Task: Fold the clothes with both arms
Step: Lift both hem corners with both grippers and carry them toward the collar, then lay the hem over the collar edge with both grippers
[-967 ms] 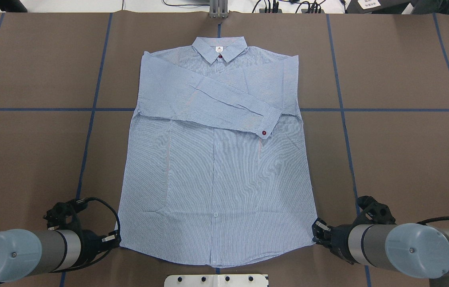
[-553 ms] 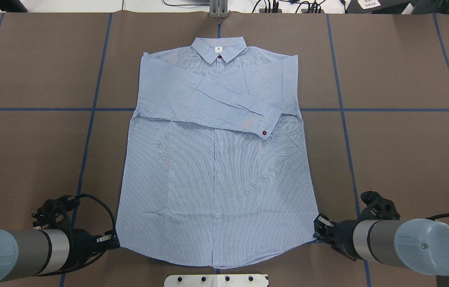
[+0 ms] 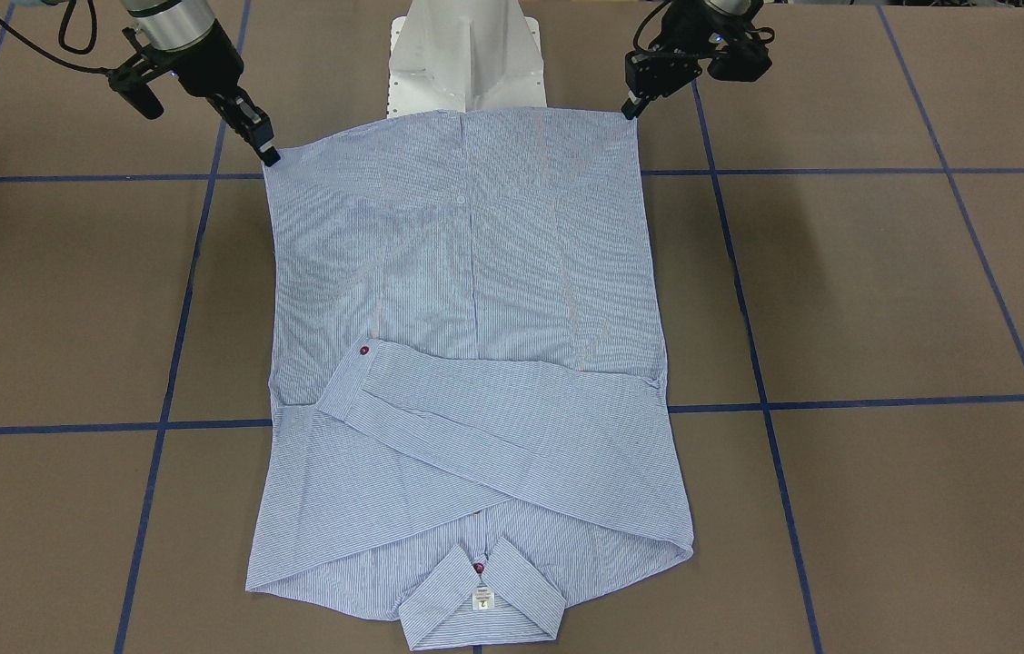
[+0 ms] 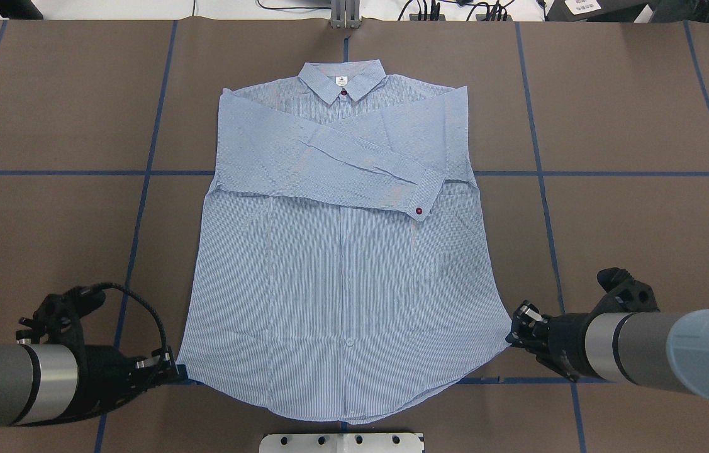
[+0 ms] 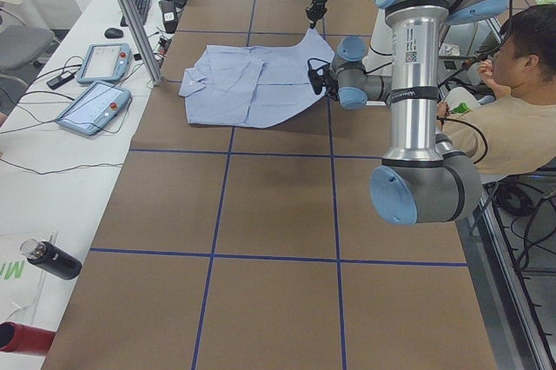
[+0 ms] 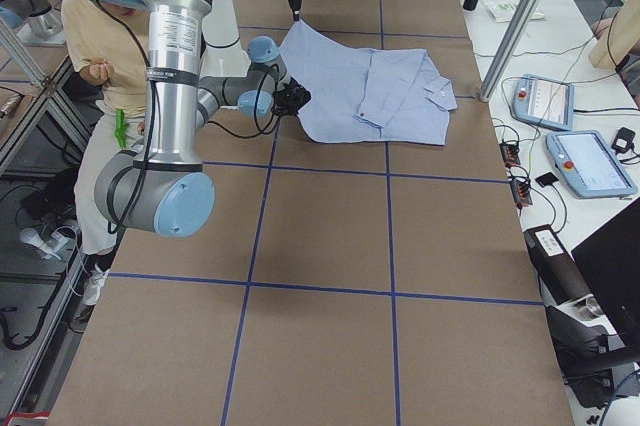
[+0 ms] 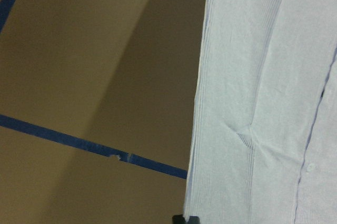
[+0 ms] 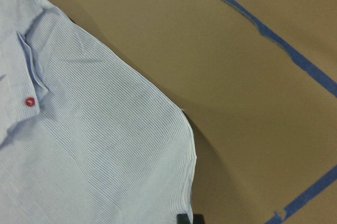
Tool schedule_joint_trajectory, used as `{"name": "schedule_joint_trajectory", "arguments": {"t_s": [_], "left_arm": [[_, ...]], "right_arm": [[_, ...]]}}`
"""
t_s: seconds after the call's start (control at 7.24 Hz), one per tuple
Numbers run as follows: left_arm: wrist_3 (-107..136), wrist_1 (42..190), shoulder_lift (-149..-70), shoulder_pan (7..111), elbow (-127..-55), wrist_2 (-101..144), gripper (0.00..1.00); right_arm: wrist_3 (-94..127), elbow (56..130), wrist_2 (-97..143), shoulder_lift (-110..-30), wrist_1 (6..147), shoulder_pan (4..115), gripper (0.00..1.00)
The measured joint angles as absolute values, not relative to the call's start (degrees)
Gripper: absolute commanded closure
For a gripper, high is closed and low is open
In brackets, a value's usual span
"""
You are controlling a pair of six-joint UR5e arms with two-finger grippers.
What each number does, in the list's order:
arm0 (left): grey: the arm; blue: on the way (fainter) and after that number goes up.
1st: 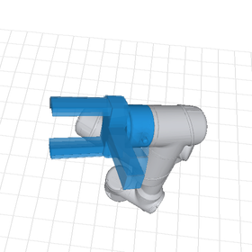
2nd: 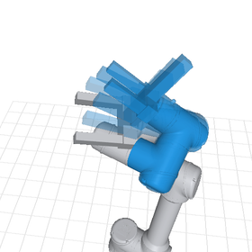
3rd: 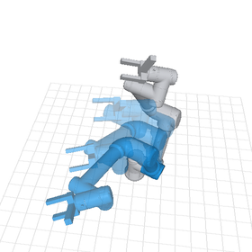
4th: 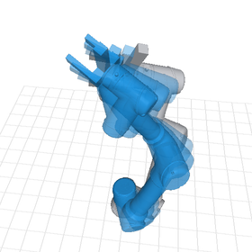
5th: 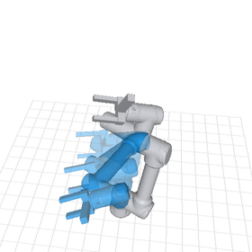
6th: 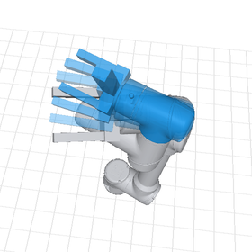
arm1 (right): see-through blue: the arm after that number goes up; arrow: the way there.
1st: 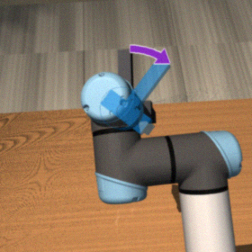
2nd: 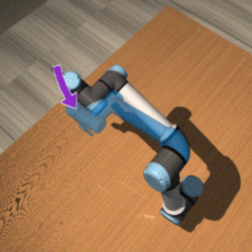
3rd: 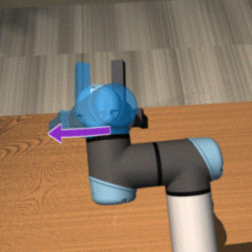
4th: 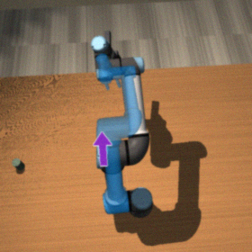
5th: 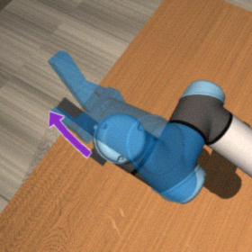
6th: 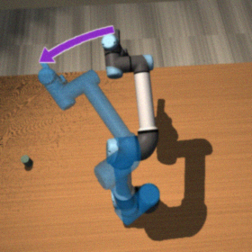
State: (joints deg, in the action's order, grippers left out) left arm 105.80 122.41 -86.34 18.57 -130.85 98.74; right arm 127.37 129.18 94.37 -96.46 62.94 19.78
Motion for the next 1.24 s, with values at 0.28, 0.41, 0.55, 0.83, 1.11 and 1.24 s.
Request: {"name": "schedule_joint_trajectory", "arguments": {"t_s": [0.28, 0.41, 0.55, 0.83, 1.11, 1.24], "left_arm": [[105.7, 122.4, -89.6, 27.3, -127.3, 102.7, 1.0], [105.6, 122.4, -90.2, 30.7, -126.0, 104.7, 1.0], [105.6, 122.5, -90.3, 33.3, -125.5, 106.3, 1.0], [105.7, 122.5, -90.6, 37.8, -124.3, 107.8, 1.0], [105.7, 122.9, -95.7, 40.6, -118.5, 107.9, 1.0], [105.7, 123.0, -100.0, 41.8, -114.1, 107.9, 1.0]], "right_arm": [[127.6, 129.2, 94.4, -96.0, 63.2, 24.8, 1.0], [127.8, 129.3, 94.4, -95.9, 63.2, 27.2, 1.0], [127.9, 129.4, 94.5, -95.8, 63.3, 29.4, 1.0], [128.0, 127.9, 95.5, -91.5, 66.6, 33.5, 1.0], [128.0, 121.9, 95.8, -78.5, 76.6, 35.5, 1.0], [127.8, 119.8, 95.8, -74.4, 79.8, 36.2, 1.0]]}}
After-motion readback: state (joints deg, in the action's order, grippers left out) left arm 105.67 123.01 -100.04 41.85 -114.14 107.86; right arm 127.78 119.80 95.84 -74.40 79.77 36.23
